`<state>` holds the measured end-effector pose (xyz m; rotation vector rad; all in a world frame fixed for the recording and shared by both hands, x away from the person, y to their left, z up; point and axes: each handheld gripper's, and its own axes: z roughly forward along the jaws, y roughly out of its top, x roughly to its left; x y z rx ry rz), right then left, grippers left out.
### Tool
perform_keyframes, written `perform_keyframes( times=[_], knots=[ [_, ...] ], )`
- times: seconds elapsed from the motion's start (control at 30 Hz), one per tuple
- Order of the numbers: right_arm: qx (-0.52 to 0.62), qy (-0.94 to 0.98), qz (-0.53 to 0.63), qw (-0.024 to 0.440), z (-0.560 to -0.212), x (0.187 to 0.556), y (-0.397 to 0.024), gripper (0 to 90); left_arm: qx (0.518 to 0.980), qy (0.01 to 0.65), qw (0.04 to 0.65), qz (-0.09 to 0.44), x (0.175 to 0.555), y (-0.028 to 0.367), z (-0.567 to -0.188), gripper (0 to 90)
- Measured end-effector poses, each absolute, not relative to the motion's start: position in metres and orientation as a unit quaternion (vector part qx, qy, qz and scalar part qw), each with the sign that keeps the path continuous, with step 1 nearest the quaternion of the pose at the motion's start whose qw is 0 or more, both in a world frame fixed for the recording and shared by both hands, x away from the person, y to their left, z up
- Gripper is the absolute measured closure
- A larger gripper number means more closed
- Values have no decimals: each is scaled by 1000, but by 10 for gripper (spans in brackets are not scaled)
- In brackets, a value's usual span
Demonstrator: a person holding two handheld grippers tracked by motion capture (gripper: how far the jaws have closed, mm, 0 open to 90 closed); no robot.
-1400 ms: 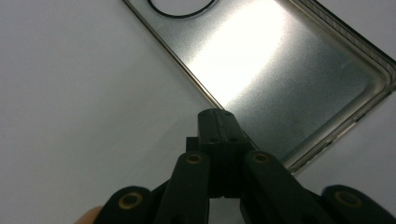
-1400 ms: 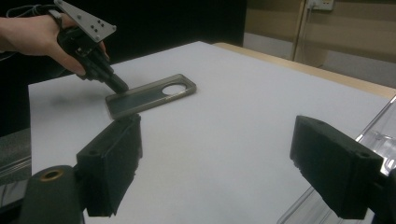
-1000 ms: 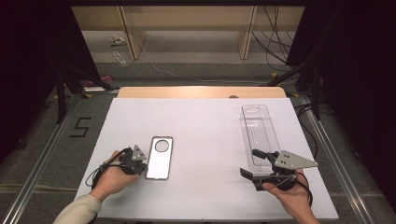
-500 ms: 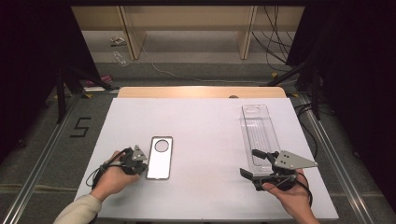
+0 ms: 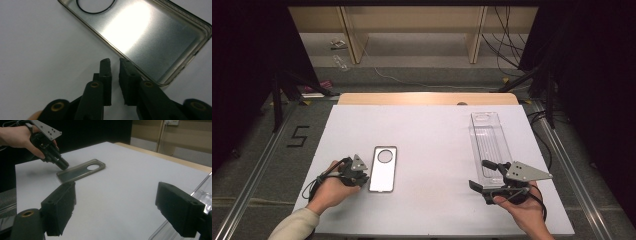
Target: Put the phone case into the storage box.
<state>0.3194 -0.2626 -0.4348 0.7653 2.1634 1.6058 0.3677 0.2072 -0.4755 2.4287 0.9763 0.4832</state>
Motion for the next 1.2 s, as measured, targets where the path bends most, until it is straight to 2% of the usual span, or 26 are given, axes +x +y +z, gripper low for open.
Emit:
perform_keyframes(
  times=[0.07,0.1,0.13,0.17,0.2,0.23,0.27,0.3,0.33,0.37,0.5,0.87,1.2],
  knots=[
    [269,761,565,170,-435,319,-263,181,884,360,238,180,368,209,-474,726],
    [269,761,565,170,-435,319,-263,181,882,361,241,185,369,210,-471,726],
    [269,761,565,170,-435,319,-263,182,881,359,242,190,368,211,-468,609],
    [269,761,565,169,-435,319,-263,182,881,356,244,192,368,212,-467,564],
    [269,761,565,169,-435,319,-263,182,880,355,248,195,367,212,-463,564],
    [269,762,565,169,-435,320,-263,181,879,353,254,195,367,211,-461,509],
    [270,762,564,168,-435,319,-262,181,880,347,259,194,366,211,-458,392],
    [270,762,564,168,-435,319,-262,181,882,338,265,194,365,209,-455,392],
    [269,762,565,169,-435,319,-262,181,883,328,275,193,364,207,-452,303],
    [269,762,565,169,-435,319,-262,181,884,319,284,190,363,206,-449,303],
    [269,761,565,170,-435,319,-262,179,891,276,311,185,357,196,-438,162],
    [269,761,565,172,-434,319,-263,168,907,207,329,163,347,178,-432,87],
    [268,761,565,172,-434,319,-262,163,914,188,319,167,346,171,-431,64]
  ],
)
